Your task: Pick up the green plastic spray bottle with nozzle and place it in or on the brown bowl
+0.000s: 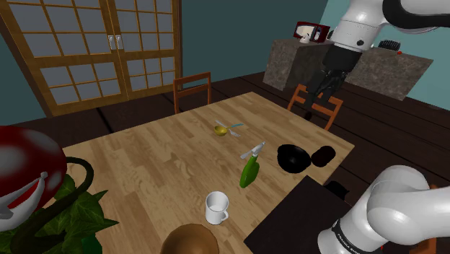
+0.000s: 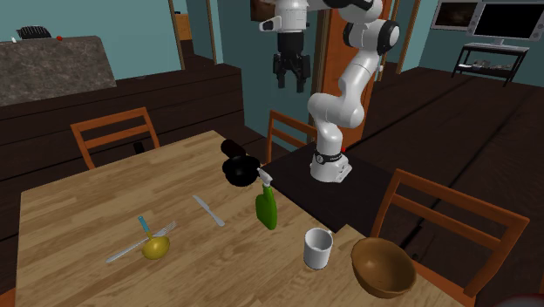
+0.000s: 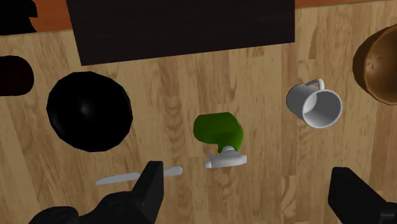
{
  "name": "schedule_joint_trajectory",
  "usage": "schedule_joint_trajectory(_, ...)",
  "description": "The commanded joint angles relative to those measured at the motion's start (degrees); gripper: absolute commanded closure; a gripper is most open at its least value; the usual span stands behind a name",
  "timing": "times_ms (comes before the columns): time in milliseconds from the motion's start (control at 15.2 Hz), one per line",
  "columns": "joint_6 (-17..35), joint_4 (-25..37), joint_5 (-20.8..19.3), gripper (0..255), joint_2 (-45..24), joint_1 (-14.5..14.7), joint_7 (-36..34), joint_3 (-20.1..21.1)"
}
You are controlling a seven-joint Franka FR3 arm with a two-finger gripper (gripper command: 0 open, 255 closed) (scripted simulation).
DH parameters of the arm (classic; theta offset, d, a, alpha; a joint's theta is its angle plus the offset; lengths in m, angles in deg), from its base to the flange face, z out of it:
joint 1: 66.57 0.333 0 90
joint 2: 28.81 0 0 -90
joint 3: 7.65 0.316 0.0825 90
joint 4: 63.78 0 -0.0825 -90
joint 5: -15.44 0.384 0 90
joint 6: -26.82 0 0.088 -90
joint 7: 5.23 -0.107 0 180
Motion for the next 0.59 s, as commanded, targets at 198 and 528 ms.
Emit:
schedule_joint_trajectory(198,4.03,-2.41,2.57,0,-3.9,-2.4,-6.53,0.69)
schedule_joint_trajectory(528,11.13,-6.0,6.9,0,-10.87,-5.86,-16.71,1.47)
